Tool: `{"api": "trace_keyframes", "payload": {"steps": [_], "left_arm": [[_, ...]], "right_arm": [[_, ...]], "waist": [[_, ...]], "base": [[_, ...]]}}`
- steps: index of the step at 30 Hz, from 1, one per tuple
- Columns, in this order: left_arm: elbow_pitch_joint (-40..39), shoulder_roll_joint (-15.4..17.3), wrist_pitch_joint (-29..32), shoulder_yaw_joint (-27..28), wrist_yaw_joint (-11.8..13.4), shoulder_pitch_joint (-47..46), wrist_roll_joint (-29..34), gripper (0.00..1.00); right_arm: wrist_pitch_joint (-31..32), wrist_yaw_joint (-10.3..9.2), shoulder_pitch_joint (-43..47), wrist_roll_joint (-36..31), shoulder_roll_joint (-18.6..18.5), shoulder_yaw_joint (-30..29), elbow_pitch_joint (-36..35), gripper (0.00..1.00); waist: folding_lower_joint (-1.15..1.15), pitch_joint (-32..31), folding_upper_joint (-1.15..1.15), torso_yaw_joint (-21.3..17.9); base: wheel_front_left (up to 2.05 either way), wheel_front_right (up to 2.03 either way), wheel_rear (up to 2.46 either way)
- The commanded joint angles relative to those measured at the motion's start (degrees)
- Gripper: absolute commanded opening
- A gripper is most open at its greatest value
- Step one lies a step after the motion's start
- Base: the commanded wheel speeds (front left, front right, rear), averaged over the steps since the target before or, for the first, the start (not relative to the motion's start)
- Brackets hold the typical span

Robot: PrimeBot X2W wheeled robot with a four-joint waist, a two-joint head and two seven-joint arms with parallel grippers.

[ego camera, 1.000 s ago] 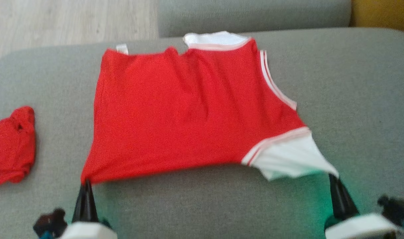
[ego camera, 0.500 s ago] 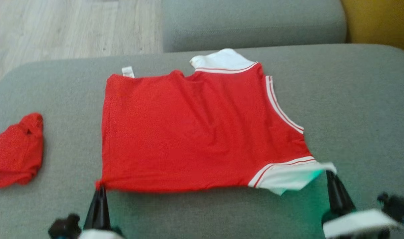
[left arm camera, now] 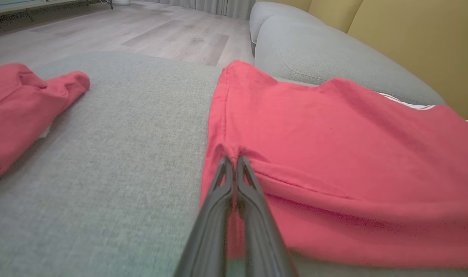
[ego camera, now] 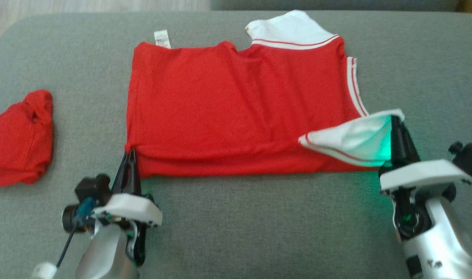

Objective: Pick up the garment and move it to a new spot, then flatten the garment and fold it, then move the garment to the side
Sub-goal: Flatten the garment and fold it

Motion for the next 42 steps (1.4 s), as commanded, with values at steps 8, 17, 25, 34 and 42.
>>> {"api": "trace_keyframes", "payload": {"steps": [8, 17, 25, 34, 42], "left_arm": [[5.27, 0.72, -0.29, -0.9, 2.8, -9.2, 0.59, 0.0], [7.17, 0.85, -0.29, -2.68, 5.1, -10.16, 1.77, 1.0], [-5.78, 1.6, -0.29, 0.19, 7.87, 0.99, 7.07, 1.0], [-13.09, 1.08, -0.29, 2.84, 7.16, 13.2, 8.86, 1.0], [-14.99, 0.78, -0.29, 3.0, 6.02, 19.34, 8.42, 1.0]], "right_arm": [[-3.15, 0.19, -9.11, -2.08, 0.74, 0.35, 4.95, 0.0], [-6.68, 0.19, -12.18, -10.26, -0.28, 1.57, 9.45, 1.0], [-7.08, 0.19, -3.87, -34.42, 2.14, -4.48, 1.56, 1.0], [-7.1, 0.19, 6.73, -39.86, 4.64, -6.22, 0.03, 1.0], [-7.1, 0.19, 11.42, -37.81, 4.81, -5.58, 0.83, 1.0]], "waist": [[-0.02, 2.93, 0.0, 1.11], [-0.02, 2.35, 0.0, 1.21], [-0.02, -2.01, 0.0, 0.79], [-0.02, -7.75, 0.0, 0.89], [-0.02, -10.46, 0.0, 0.98]], "base": [[0.0, 0.0, 0.0], [0.0, 0.0, 0.0], [0.0, 0.0, 0.0], [0.0, 0.0, 0.0], [0.0, 0.0, 0.0]]}}
